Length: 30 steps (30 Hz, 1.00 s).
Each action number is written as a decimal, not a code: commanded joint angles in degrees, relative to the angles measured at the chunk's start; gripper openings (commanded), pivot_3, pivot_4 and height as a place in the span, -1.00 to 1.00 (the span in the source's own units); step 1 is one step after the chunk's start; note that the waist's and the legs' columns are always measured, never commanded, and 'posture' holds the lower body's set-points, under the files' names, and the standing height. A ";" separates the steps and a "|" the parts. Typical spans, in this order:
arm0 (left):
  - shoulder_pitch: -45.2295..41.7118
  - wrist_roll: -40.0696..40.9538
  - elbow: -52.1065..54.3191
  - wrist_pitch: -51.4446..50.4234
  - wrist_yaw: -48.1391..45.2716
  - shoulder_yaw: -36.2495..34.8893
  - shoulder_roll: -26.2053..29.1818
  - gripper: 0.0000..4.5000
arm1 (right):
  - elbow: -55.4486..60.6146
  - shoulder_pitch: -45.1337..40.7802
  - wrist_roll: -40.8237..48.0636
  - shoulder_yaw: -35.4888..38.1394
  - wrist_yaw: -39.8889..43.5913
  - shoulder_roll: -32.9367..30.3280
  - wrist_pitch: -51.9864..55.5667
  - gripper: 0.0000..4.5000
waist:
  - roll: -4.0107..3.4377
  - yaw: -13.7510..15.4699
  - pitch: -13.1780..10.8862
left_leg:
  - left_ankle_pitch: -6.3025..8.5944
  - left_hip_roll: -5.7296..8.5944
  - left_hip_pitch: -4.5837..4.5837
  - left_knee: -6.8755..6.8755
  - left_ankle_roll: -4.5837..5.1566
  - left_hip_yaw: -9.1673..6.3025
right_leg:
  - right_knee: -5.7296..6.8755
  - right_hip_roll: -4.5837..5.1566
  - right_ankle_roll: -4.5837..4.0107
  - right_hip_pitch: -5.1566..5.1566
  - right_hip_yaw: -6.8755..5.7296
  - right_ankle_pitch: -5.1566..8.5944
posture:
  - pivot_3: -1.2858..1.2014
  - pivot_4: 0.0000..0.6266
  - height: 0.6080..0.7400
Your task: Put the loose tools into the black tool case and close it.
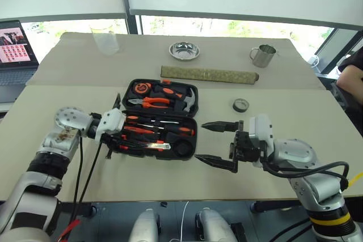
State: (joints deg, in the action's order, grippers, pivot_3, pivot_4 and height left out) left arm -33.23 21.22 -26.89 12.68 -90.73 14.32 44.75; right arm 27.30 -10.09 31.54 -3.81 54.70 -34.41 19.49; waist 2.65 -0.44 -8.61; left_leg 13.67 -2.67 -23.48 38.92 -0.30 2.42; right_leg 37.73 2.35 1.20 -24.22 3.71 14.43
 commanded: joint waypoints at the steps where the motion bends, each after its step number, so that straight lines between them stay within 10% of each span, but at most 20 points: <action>1: 0.27 -4.12 -1.59 2.34 3.98 -1.99 -1.35 -0.98 | 0.52 0.15 -0.40 0.63 0.26 0.03 -1.72 1.00 | 0.00 0.02 0.00 | 0.00 0.00 0.00 0.01 0.00 0.00 | 0.00 0.00 0.00 0.01 0.00 0.00 | 0.03 -0.52 1.00; 30: 1.70 -8.25 -1.70 -0.58 5.27 -6.52 -6.63 -0.98 | 1.45 2.14 1.67 0.93 1.05 0.30 -1.37 1.00 | -0.32 0.04 0.19 | -0.05 0.04 0.18 0.02 0.04 0.02 | 0.21 -0.02 0.00 0.07 0.08 0.01 | 0.03 -0.52 1.00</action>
State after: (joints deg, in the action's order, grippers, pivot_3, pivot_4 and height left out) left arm -31.96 13.93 -28.57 11.57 -85.50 7.35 38.13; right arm 27.89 -7.12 32.66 -3.62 55.48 -34.20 19.17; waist 2.33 -0.40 -8.42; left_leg 13.63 -2.63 -23.30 38.93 -0.26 2.44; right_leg 37.94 2.32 1.20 -24.15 3.79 14.44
